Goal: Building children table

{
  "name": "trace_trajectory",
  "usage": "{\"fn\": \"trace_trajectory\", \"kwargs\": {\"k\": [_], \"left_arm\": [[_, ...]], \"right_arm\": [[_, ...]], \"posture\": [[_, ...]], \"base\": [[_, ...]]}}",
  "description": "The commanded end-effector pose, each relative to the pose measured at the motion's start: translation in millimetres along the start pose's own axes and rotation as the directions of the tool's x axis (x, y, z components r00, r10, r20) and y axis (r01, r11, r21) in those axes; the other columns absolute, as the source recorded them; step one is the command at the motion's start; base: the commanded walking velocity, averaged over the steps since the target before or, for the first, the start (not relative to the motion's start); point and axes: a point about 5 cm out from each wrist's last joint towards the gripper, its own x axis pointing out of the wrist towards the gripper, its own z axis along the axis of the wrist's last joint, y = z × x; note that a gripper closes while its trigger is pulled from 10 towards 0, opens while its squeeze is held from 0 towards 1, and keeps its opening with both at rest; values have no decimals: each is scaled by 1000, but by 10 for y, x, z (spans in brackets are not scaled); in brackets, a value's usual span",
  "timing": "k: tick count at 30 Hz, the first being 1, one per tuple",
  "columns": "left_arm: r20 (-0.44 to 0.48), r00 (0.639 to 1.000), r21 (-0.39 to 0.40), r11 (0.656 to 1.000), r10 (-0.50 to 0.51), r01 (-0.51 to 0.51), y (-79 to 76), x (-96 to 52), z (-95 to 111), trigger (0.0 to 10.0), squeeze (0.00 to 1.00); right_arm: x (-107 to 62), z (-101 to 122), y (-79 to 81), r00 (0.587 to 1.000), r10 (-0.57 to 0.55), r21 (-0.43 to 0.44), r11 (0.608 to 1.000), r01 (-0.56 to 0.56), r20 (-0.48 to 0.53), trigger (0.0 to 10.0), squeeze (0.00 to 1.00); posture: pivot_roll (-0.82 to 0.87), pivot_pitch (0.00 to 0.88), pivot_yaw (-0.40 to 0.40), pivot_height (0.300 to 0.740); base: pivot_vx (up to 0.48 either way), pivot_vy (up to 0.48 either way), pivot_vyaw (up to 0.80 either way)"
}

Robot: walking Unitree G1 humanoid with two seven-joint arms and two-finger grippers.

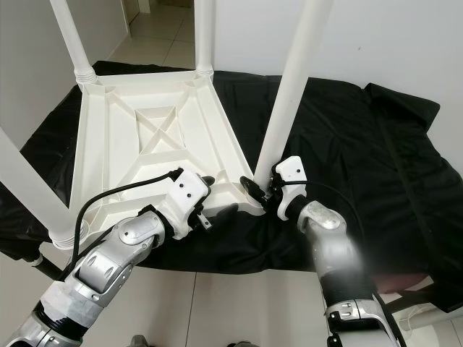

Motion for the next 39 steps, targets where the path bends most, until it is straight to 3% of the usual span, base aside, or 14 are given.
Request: {"fn": "trace_trajectory", "kwargs": {"k": [1,4,12,14,17,22,23,24,25,26,31,35,36,39], "left_arm": [[-7,993,1,993,-122,122,-92,3,-26,10000,0],[-8,992,-2,992,-122,122,-100,-1,-33,10000,0],[-7,993,-7,993,-121,121,-120,0,-40,10000,0],[4,992,-19,992,-125,125,-133,-1,-29,10000,0],[15,991,-30,991,-130,131,-137,-11,-17,10000,0],[15,993,-30,992,-119,120,-88,-36,-12,10000,0],[15,993,-30,992,-119,120,-88,-36,-12,10000,0],[15,993,-30,993,-116,117,-78,-37,-14,10000,0],[15,993,-30,993,-116,117,-78,-37,-14,10000,0],[13,994,-28,993,-111,111,-64,-36,-17,10000,0],[14,994,-31,993,-111,111,-67,-34,-19,10000,0],[15,993,-31,993,-114,114,-81,-36,-17,10000,0],[15,993,-33,993,-114,114,-81,-37,-16,10000,0],[18,994,-40,994,-106,107,-88,-39,-12,10000,0]], "right_arm": [[-14,-83,62,999,-9,6,1000,10,-37,10000,0],[-4,-71,105,996,-83,52,995,84,-26,10000,0],[36,-62,239,980,-191,57,979,194,-51,10000,0],[59,-34,297,940,-339,60,938,341,-44,10000,0],[59,-3,342,897,-441,60,895,442,-29,10000,0],[7,13,419,759,-651,131,750,649,-28,10000,0],[7,13,419,759,-651,131,750,649,-28,10000,0],[-10,5,439,720,-693,131,710,692,-43,10000,0],[-10,5,439,720,-693,131,710,692,-43,10000,0],[3,-5,504,692,-719,154,678,718,-63,10000,0],[60,46,556,735,-677,148,723,674,-38,10000,0],[53,88,547,735,-678,150,725,672,-10,10000,0],[46,98,545,731,-682,151,723,675,-5,10000,1000],[17,101,519,724,-690,154,715,682,-1,10000,1000]], "posture": [[28,50,-53,740],[26,55,-59,740],[25,57,-66,740],[27,57,-68,740],[25,60,-68,740],[26,63,-69,740],[26,63,-69,740],[26,63,-69,740],[26,63,-69,740],[24,64,-67,740],[20,67,-62,740],[20,70,-61,740],[20,70,-61,740],[25,74,-64,740]], "base": [[0,0,0],[0,0,0],[0,0,0],[0,0,0],[0,0,0],[0,0,0],[0,0,0],[0,0,0],[0,0,0],[0,0,0],[0,0,0],[0,0,0],[0,0,0],[0,0,0]]}}
